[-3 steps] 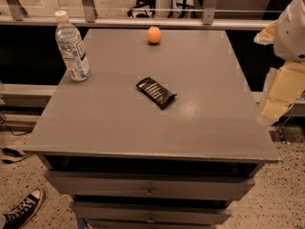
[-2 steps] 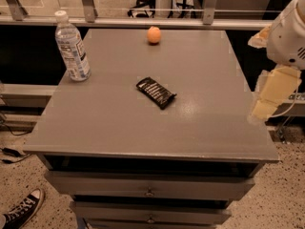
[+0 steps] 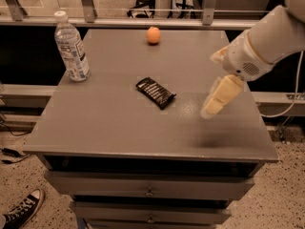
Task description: Move rxbar chocolate near orange
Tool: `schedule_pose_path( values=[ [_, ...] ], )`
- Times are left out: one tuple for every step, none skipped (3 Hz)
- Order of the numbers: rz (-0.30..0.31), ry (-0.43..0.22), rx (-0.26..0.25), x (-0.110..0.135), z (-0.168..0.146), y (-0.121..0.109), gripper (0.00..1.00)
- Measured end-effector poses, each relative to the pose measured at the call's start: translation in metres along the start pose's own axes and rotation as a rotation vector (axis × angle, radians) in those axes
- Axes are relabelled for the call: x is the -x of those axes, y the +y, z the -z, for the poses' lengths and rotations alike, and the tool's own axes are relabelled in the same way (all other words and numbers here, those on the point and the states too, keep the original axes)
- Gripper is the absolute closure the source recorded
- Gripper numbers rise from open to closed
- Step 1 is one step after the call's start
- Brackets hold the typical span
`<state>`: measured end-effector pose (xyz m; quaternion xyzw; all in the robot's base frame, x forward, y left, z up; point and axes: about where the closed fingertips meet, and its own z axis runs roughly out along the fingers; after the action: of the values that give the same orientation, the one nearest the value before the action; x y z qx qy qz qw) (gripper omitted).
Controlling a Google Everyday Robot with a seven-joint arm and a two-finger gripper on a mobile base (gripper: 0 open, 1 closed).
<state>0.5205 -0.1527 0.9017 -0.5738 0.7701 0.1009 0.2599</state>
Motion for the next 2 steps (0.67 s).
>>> schedule_pose_path(
  values=[
    [-0.026, -0.082, 0.047, 0.02, -0.031, -0.005, 0.0],
    [-0.045, -0.132, 0.073, 0.037, -0.059, -0.001, 0.0]
  ],
)
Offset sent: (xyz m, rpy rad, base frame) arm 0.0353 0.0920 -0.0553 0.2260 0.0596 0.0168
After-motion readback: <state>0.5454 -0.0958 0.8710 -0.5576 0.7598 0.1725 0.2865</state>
